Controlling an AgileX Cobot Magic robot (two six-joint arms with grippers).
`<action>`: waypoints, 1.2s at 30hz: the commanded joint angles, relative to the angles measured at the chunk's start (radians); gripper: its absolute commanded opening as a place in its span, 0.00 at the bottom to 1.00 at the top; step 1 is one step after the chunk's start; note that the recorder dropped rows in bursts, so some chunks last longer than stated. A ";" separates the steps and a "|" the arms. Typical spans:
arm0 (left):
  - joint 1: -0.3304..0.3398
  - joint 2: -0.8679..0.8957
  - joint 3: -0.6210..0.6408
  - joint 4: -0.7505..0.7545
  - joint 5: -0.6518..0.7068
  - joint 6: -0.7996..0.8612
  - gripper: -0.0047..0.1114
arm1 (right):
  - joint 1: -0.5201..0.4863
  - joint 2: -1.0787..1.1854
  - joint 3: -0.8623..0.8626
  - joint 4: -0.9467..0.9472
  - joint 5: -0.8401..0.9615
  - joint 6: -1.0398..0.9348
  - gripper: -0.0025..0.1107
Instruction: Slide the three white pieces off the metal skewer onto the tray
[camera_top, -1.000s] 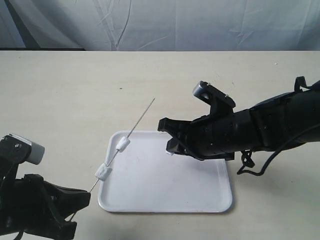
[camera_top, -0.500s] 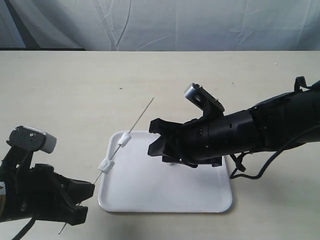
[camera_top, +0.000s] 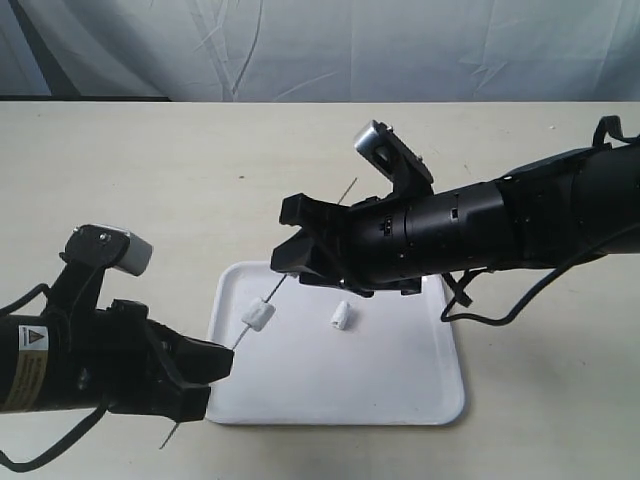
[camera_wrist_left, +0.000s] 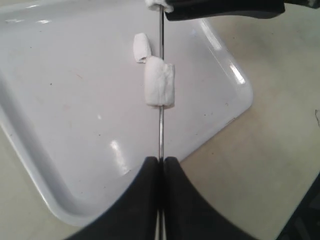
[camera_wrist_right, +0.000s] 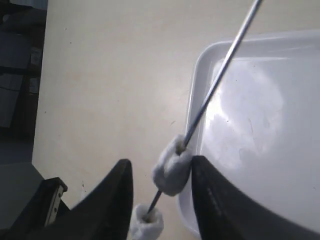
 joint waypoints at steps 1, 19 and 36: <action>-0.006 0.001 -0.005 -0.012 -0.019 0.014 0.04 | 0.001 -0.007 -0.005 -0.001 -0.017 -0.006 0.35; -0.006 0.001 0.012 0.022 -0.011 0.018 0.04 | 0.001 -0.007 -0.005 -0.001 -0.085 -0.004 0.06; -0.006 0.001 0.131 0.029 -0.037 0.017 0.04 | 0.001 -0.007 -0.046 -0.001 -0.270 -0.004 0.06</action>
